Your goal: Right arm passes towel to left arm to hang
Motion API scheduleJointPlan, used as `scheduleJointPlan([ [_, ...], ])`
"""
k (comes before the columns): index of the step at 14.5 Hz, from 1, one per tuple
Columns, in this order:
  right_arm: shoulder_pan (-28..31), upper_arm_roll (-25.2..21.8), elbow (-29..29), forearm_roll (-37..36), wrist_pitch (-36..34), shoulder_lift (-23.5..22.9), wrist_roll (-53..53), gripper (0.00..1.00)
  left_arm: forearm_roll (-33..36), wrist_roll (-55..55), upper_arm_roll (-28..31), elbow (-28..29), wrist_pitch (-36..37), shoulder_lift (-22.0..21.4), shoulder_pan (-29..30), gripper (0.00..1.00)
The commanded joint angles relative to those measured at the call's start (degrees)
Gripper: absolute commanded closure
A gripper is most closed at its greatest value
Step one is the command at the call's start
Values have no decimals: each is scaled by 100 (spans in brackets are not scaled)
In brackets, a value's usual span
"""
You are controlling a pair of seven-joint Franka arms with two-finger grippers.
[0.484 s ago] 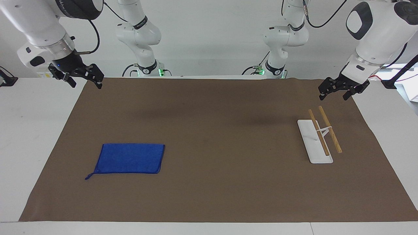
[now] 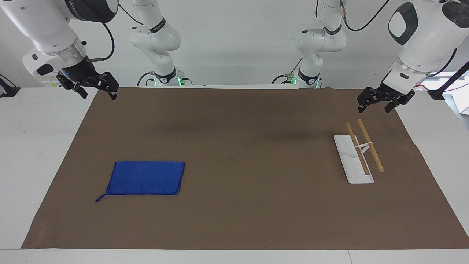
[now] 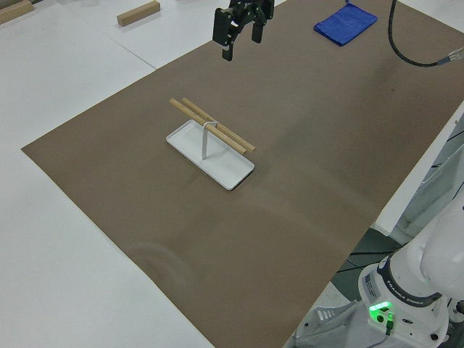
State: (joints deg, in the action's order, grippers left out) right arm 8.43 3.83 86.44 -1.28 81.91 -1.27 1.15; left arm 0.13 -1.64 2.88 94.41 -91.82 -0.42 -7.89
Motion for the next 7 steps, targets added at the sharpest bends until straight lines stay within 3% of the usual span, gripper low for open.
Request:
scheduleJointPlan([
  [1,1,56,232,14,-17,153,105,0,-21,-99,20,-80,68,42,15,0],
  [4,-218,65,645,14,727,233,141,0,-21,-99,20,-80,68,42,15,0],
  [7,-438,65,654,14,1465,-407,-175,0,-21,-99,20,-80,68,42,15,0],
])
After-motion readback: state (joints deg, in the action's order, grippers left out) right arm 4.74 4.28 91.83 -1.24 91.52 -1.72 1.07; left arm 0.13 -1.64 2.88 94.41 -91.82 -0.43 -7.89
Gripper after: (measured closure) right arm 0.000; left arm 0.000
